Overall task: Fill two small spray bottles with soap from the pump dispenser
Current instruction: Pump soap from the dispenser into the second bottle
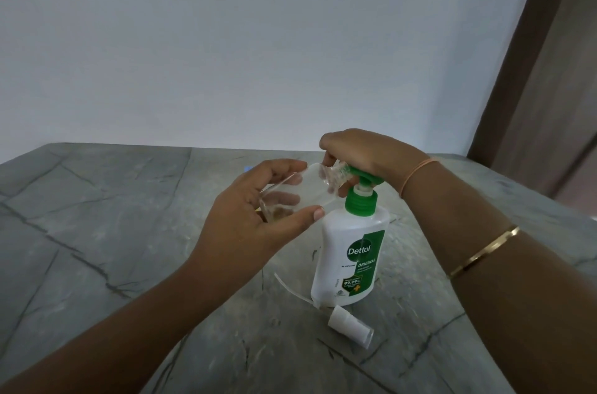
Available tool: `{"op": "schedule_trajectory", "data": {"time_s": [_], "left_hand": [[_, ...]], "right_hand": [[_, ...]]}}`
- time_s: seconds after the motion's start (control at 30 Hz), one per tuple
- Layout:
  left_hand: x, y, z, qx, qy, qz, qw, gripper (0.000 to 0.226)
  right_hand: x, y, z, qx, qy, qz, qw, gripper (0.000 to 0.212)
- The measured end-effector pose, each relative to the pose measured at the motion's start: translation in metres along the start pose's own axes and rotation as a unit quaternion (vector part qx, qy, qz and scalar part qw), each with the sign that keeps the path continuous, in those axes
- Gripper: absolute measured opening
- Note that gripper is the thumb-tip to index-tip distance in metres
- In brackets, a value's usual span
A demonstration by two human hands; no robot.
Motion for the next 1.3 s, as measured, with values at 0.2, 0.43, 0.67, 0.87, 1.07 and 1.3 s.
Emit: {"op": "schedule_trajectory", "data": {"time_s": [0.2, 0.43, 0.67, 0.87, 1.07, 1.3], "left_hand": [[0.000, 0.000, 0.002, 0.012, -0.006, -0.002, 1.000, 0.046], [-0.002, 0.000, 0.002, -0.012, -0.003, 0.004, 1.000, 0.048], [-0.002, -0.001, 0.001, -0.015, -0.001, 0.002, 1.000, 0.046], [-0.001, 0.000, -0.006, -0.008, -0.001, 0.003, 1.000, 0.047], [-0.002, -0.002, -0.001, 0.001, -0.004, 0.009, 1.000, 0.047], [-0.001, -0.002, 0.005, 0.028, -0.016, 0.012, 0.999, 0.044]], "right_hand": [[-0.002, 0.006, -0.008, -0.038, 0.038, 0.014, 0.998, 0.036], [-0.003, 0.016, -0.015, -0.043, 0.027, 0.006, 0.999, 0.042], [0.005, 0.002, -0.001, -0.022, 0.003, -0.016, 1.000, 0.035], [0.010, -0.006, 0.003, -0.025, -0.003, -0.030, 0.999, 0.038], [0.003, 0.007, -0.009, -0.044, 0.048, 0.030, 0.997, 0.041], [-0.003, 0.029, -0.017, -0.014, 0.045, 0.052, 0.998, 0.043]]}}
Point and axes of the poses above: each hand's wrist, its own x-axis towards the middle knuckle, its own y-axis out of the back of the hand, z = x × y, the point moved 8 cm from there along x, towards the middle knuckle, and after that the axes turned 3 degrees about -x, right-handed, at the moved point
